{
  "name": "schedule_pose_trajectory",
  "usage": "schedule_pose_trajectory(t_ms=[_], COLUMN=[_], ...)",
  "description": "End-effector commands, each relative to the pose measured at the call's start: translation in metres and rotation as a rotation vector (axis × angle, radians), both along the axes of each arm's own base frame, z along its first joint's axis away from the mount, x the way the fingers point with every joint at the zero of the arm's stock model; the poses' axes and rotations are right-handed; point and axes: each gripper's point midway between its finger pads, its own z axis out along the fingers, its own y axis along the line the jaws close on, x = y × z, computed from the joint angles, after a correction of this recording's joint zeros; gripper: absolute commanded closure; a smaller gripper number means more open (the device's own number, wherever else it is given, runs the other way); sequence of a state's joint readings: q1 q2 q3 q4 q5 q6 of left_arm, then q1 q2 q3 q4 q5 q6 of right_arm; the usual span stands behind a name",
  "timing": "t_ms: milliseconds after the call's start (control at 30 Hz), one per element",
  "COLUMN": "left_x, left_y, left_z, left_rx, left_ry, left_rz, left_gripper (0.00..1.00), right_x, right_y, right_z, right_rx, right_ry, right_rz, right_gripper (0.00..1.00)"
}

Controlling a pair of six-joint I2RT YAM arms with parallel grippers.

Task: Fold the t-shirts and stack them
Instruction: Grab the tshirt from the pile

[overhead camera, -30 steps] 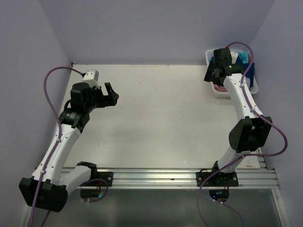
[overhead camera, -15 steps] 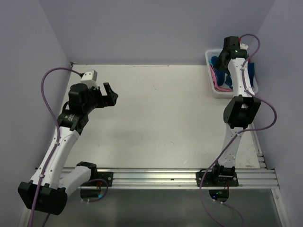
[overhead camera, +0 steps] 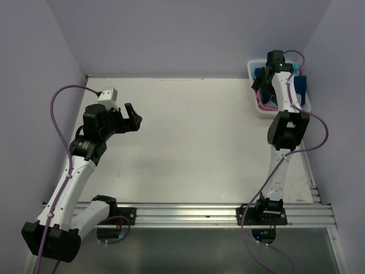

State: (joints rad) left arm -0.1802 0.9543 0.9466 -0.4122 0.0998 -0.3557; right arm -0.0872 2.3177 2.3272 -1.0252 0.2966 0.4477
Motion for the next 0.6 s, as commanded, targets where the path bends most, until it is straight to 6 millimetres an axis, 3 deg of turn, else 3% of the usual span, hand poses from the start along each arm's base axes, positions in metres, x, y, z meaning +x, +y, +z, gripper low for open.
schedule_pose_trajectory(t_ms=[0, 100, 300, 467, 567], left_x=[-0.002, -0.002, -0.003, -0.005, -0.005], left_y=[0.000, 0.000, 0.000, 0.000, 0.001], left_z=[0.003, 0.001, 0.001, -0.001, 0.000], left_rx=[-0.002, -0.002, -0.003, -0.003, -0.003], left_ry=[-0.022, -0.018, -0.016, -0.008, -0.009], left_rz=[0.004, 0.002, 0.000, 0.004, 0.008], left_gripper=[0.00, 0.00, 0.00, 0.00, 0.00], right_x=[0.006, -0.003, -0.006, 0.005, 0.008], right_y=[-0.014, -0.034, -0.049, -0.043, -0.037], right_z=[0.026, 0.031, 0.023, 0.005, -0.005], right_rx=[-0.035, -0.098, -0.100, -0.043, -0.003], right_ry=[-0.058, -0.052, -0.050, -0.035, -0.024], right_rz=[-0.011, -0.100, -0.154, -0.104, -0.079], right_gripper=[0.01, 0.01, 0.04, 0.09, 0.21])
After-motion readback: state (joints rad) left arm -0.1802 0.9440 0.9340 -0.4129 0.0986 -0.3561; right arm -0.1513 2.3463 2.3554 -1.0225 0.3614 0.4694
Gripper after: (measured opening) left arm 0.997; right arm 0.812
